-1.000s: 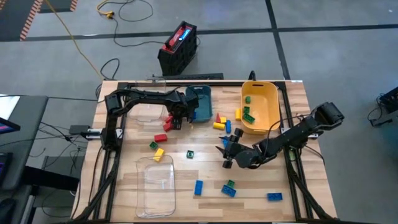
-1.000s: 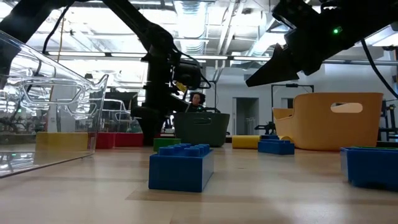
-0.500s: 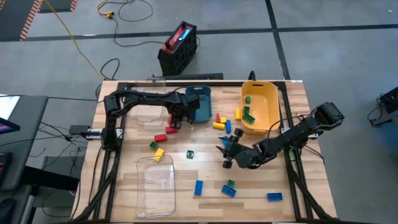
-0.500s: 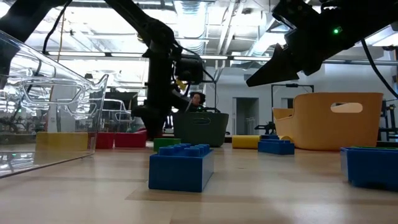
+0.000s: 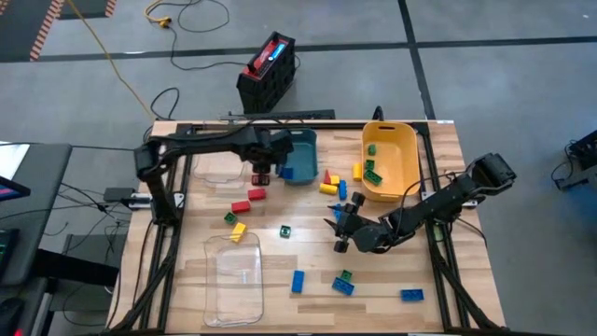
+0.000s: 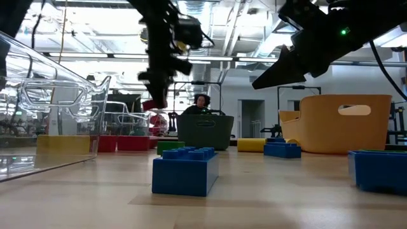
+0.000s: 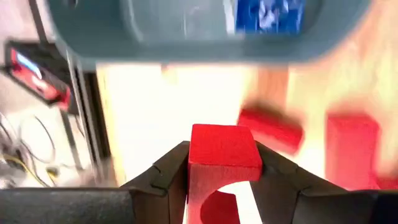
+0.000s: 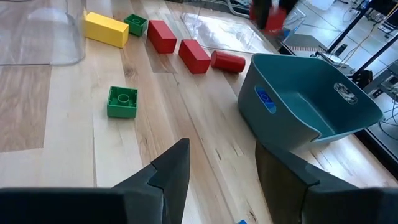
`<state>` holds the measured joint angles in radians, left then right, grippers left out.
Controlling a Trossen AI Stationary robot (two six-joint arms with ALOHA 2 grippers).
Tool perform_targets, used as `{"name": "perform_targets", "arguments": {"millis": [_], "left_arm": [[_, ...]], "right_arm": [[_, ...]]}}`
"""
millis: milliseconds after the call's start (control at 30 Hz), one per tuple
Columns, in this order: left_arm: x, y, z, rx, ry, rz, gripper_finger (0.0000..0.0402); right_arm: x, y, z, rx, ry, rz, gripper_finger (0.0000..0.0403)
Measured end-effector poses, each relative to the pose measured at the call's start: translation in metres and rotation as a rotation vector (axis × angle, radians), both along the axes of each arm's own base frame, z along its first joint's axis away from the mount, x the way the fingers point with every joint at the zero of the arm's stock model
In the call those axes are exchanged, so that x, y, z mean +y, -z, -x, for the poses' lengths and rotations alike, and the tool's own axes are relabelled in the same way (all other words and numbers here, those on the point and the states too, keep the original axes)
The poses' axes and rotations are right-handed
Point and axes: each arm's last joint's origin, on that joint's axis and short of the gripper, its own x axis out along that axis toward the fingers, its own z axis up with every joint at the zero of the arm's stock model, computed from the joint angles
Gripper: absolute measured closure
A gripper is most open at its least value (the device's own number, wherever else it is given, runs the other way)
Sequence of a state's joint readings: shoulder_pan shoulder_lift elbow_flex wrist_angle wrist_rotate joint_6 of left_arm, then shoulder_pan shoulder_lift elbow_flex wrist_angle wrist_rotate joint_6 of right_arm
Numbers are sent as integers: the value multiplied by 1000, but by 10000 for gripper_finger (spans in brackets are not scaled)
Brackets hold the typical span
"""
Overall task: Sort blocks
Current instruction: Put the red block into the top transparent bin
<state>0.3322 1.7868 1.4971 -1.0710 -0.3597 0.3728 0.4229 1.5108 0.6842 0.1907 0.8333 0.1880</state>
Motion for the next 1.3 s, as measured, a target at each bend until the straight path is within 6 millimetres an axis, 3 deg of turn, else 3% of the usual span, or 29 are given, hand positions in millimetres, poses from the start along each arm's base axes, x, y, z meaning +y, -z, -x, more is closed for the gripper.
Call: {"name": "perform_targets", "arguments": {"millis": [200, 333, 467, 633, 867, 1100, 1300], "left_arm": [[2, -41, 35, -127, -157, -11, 263], [23, -48, 57, -127, -309, -14, 263], [49, -37, 76, -117, -438, 42, 263], [78, -3, 102, -79, -538, 84, 263], [113, 23, 137, -147, -696, 69, 263], [112, 50, 160, -108, -780, 174, 254], [110, 44, 153, -121, -740, 170, 207]], "right_arm": [[0, 0, 0, -1, 6, -9, 212], [1, 0, 1, -1, 2, -10, 212], [6, 1, 3, -7, -19, -33, 212], [12, 1, 5, -14, -33, -49, 212], [11, 1, 4, -15, -28, -52, 212], [11, 1, 4, -13, -30, -49, 212], [9, 1, 3, -11, -26, -45, 212]]}}
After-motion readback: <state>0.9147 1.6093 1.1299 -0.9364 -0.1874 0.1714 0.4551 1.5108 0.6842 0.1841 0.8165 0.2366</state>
